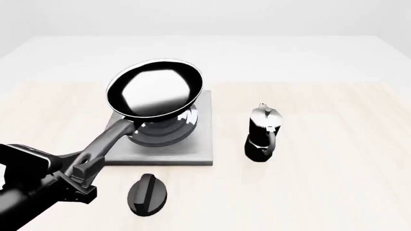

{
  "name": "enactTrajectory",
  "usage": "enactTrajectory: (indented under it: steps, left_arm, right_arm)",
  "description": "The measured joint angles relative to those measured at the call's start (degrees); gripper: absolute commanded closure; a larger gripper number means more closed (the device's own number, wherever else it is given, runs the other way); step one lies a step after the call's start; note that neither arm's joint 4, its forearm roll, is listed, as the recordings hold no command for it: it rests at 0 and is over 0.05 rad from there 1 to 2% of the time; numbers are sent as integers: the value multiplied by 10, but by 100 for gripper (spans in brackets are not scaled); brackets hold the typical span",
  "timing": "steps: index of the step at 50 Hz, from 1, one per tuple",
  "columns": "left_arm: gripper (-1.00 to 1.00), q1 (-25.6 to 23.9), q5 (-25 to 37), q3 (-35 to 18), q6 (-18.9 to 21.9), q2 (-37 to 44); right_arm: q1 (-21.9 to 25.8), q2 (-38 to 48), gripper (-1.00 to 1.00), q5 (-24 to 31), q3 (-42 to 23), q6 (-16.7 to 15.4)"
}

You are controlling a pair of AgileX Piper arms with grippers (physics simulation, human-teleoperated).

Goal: Put the frying pan on the stove.

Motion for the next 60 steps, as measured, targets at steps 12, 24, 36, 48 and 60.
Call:
enactTrajectory:
  steps: [12, 24, 36, 48, 60]
  left_arm:
    - [100, 5, -3, 12, -4, -4]
    - [100, 7, -19, 22, -8, 5]
    - [100, 7, -40, 30, -10, 21]
    - [100, 11, -52, 36, -5, 31]
    - [100, 17, -63, 39, 4, 44]
  right_arm:
    - [1, 0, -100, -1, 2, -1]
    - [3, 0, -100, 0, 2, -3]
    - [4, 0, -100, -1, 3, -4]
    - [4, 0, -100, 0, 3, -5]
    - [5, 0, -100, 0, 4, -6]
